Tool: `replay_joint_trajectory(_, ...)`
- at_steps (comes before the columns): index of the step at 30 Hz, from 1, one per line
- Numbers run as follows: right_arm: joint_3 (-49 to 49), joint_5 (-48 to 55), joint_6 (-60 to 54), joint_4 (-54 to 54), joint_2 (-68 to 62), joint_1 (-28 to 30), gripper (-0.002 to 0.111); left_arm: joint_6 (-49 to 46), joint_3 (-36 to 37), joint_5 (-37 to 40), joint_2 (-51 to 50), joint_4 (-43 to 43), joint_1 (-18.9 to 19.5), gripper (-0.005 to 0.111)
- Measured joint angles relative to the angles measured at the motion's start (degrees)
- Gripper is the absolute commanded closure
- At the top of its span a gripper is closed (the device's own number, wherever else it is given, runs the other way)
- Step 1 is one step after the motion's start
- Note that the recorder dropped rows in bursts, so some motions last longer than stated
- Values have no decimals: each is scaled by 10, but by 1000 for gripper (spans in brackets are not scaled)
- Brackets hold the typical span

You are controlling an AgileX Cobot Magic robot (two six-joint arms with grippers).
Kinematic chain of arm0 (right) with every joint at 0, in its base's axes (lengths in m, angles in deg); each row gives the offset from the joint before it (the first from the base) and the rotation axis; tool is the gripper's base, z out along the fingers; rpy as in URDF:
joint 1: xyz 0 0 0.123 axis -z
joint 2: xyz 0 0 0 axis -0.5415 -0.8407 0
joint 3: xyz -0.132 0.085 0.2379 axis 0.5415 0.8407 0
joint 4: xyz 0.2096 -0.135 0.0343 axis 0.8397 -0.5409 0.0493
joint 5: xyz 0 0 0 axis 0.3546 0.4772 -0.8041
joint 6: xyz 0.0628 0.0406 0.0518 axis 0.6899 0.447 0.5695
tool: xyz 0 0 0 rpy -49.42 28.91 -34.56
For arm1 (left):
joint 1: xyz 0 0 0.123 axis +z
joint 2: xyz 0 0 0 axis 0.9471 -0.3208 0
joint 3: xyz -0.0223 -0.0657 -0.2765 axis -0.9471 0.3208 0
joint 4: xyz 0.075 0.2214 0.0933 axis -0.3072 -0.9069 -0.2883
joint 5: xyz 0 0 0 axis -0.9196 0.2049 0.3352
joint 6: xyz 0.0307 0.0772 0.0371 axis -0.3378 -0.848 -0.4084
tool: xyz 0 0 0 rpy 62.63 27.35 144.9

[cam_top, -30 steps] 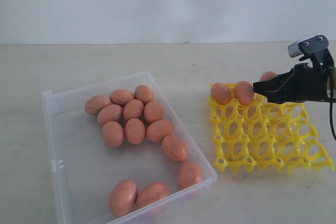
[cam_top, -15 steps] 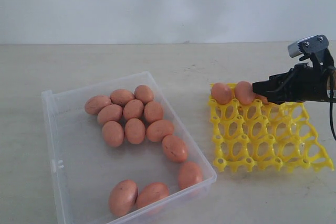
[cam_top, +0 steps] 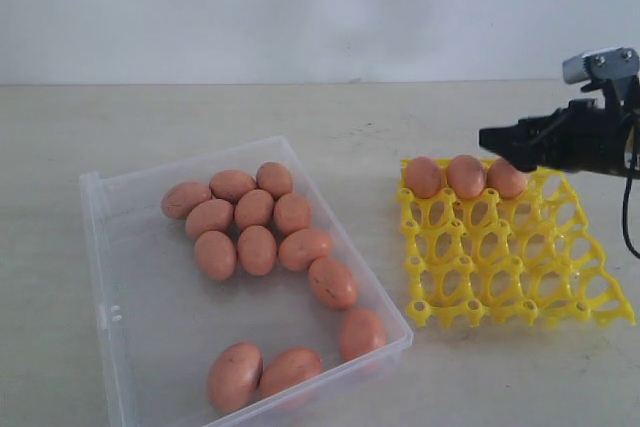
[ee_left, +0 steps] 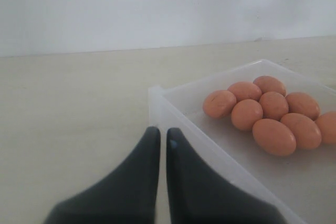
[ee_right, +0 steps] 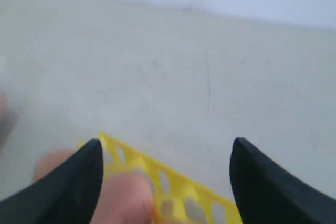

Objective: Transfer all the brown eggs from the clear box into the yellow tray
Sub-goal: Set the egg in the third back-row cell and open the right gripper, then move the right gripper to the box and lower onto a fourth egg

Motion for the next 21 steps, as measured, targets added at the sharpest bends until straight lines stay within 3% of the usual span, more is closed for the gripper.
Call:
replay_joint_trajectory(3,-2,-61,34,67,35,0,74,0,0,0,0,0,0,103)
replay_joint_trajectory(5,-5,-85,82,100,66,0,105,0,0,0,0,0,0,103)
replay_joint_trajectory(10,-6,-83,122,84,140,-8,107,0,0,0,0,0,0,103)
replay_joint_trajectory(14,-23,-77,119,63,181,-46,107,0,0,0,0,0,0,103)
replay_joint_trajectory(18,-79,-48,76,-31,210,-134,107,0,0,0,0,0,0,103)
replay_joint_trajectory(21,-125,66,51,-153,228,-253,107,0,0,0,0,0,0,103)
